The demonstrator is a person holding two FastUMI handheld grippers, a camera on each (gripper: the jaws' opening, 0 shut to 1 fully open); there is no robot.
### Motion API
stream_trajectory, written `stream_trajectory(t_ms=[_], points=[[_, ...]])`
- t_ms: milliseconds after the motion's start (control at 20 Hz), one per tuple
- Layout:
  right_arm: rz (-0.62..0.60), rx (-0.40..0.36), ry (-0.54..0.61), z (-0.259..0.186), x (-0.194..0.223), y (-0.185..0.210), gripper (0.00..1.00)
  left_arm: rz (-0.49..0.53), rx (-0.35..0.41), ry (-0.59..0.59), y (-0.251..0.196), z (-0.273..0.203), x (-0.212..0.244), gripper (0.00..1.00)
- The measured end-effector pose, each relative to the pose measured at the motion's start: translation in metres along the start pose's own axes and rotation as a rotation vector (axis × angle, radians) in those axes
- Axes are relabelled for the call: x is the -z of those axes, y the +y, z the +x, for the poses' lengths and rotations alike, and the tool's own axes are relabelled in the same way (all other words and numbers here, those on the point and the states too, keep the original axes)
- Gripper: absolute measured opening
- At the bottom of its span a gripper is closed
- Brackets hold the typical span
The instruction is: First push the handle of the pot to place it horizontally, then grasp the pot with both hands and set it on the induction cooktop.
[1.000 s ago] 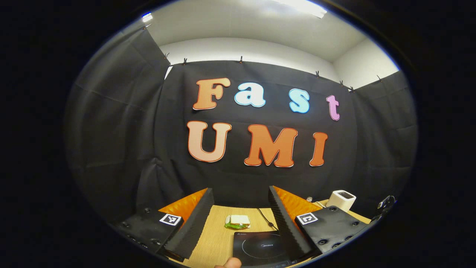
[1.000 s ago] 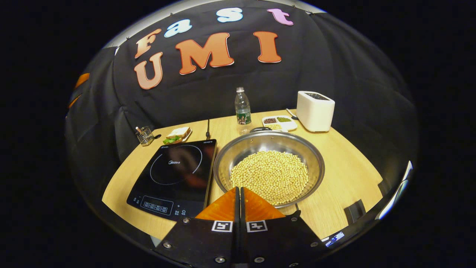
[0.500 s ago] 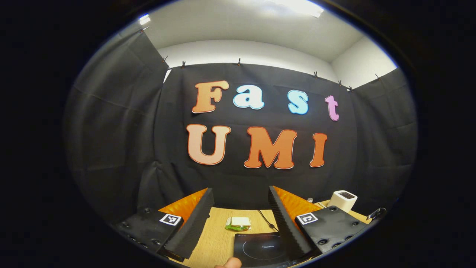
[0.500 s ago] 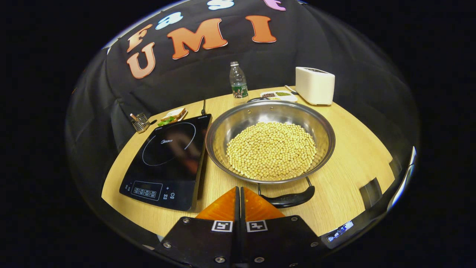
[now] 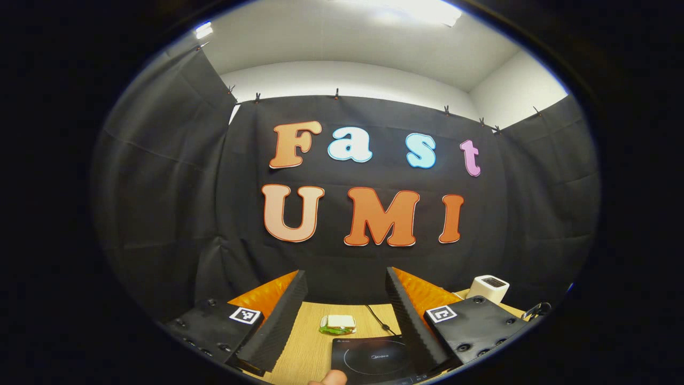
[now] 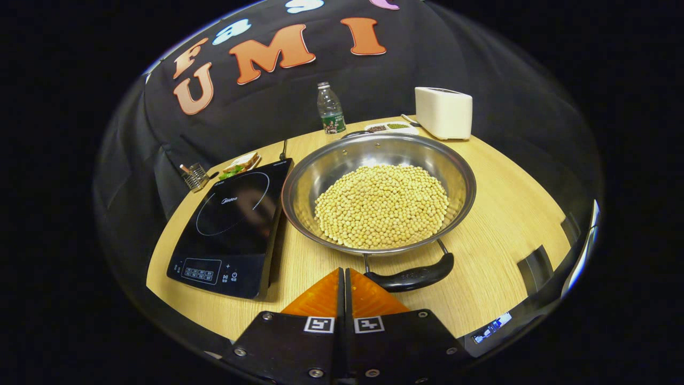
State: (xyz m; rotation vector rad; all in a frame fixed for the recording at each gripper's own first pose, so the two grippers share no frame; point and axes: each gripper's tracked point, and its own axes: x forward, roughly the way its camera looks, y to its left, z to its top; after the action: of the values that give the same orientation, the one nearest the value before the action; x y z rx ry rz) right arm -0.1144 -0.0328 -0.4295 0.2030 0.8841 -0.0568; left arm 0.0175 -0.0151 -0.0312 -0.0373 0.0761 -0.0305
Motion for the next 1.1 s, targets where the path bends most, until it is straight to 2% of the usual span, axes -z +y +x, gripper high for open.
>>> stream_trajectory(t_ms=[400,600,750,1100], points=[[0.057,0.064,0.0,-0.003,-0.005,-0.04,0.0,0.013,0.007,-0.016,-0.007,0.0,-0.007,0.98],[0.079,0.126,0.006,-0.001,-0.003,-0.068,0.0,0.018,0.013,-0.02,-0.012,-0.002,-0.01,0.97],[0.14,0.107,0.012,-0.001,-0.004,-0.072,0.0,0.022,0.016,-0.021,-0.017,-0.002,-0.012,0.97],[0.184,0.149,-0.006,0.003,-0.016,-0.098,0.0,0.023,0.036,-0.022,-0.029,-0.005,-0.016,0.98]])
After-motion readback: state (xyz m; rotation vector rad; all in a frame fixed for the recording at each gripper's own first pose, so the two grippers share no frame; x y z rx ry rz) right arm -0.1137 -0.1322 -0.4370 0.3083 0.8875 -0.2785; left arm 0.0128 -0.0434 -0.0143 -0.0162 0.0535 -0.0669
